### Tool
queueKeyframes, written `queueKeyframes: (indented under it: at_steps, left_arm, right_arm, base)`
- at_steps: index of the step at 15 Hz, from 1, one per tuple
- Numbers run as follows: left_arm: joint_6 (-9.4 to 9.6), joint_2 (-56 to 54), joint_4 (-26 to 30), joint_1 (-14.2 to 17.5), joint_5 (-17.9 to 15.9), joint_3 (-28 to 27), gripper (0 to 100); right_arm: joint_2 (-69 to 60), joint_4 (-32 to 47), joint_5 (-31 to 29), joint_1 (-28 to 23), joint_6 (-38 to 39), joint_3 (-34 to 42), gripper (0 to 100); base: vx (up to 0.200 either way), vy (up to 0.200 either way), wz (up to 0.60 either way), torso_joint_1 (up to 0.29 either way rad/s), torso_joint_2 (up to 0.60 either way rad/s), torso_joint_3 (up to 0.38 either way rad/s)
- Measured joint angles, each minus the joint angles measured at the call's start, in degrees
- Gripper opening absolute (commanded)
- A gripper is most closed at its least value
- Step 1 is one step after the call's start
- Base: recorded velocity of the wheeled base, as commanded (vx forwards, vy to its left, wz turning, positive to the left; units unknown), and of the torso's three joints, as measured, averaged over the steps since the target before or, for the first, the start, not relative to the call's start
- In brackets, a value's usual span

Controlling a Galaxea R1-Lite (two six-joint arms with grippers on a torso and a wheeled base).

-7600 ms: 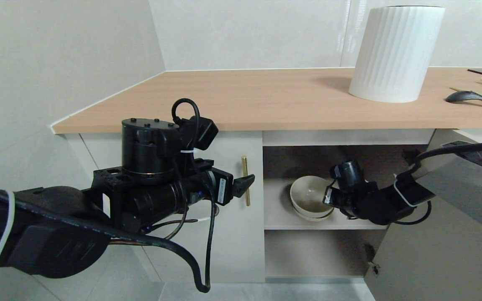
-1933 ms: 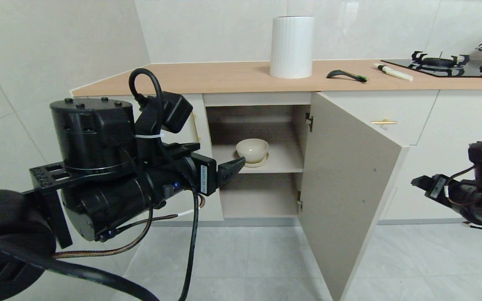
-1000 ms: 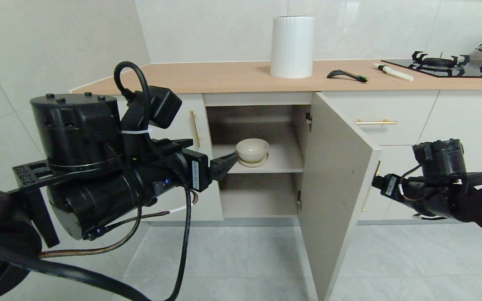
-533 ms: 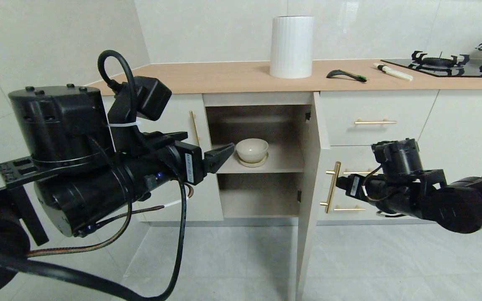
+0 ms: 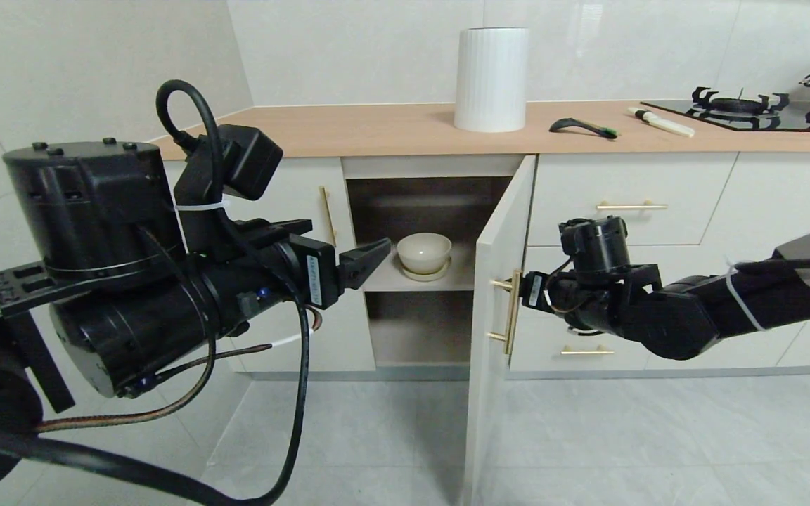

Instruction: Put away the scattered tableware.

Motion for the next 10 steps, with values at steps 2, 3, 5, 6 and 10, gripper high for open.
queueKeyframes:
  at_steps: [2, 3, 5, 6, 10]
  left_arm:
    - [0.0, -0.06, -0.5, 0.15, 0.02, -0.11, 100]
    - [-0.01, -0.17, -1.4, 0.55, 0.3, -0.26, 100]
    - [0.0, -0.61, -1.67, 0.94, 1.51, -0.52, 100]
    - [0.0, -0.9, -1.67, 1.02, 1.73, -0.76, 100]
    - [0.16, -1.6, -1.54, 1.28, 1.87, -0.94, 100]
  right_arm:
    - [2.89, -0.05, 1.39, 0.84, -0.13, -4.68, 100]
    - [4.68, -0.06, 1.65, 1.23, -0.27, -7.55, 100]
    - [7.67, 0.02, 1.76, 1.62, -0.49, -11.65, 100]
    - [9.05, 0.16, 1.78, 1.78, -0.51, -13.08, 100]
    - [11.85, 0.24, 1.85, 2.04, -1.37, -15.4, 100]
  base:
    - [0.0, 0.0, 0.0, 0.0, 0.0, 0.0]
    - [0.0, 0.0, 0.0, 0.0, 0.0, 0.0]
    - [0.0, 0.0, 0.0, 0.0, 0.0, 0.0]
    - [0.0, 0.0, 0.0, 0.0, 0.0, 0.0]
    - [0.1, 0.0, 0.0, 0.001, 0.0, 0.001]
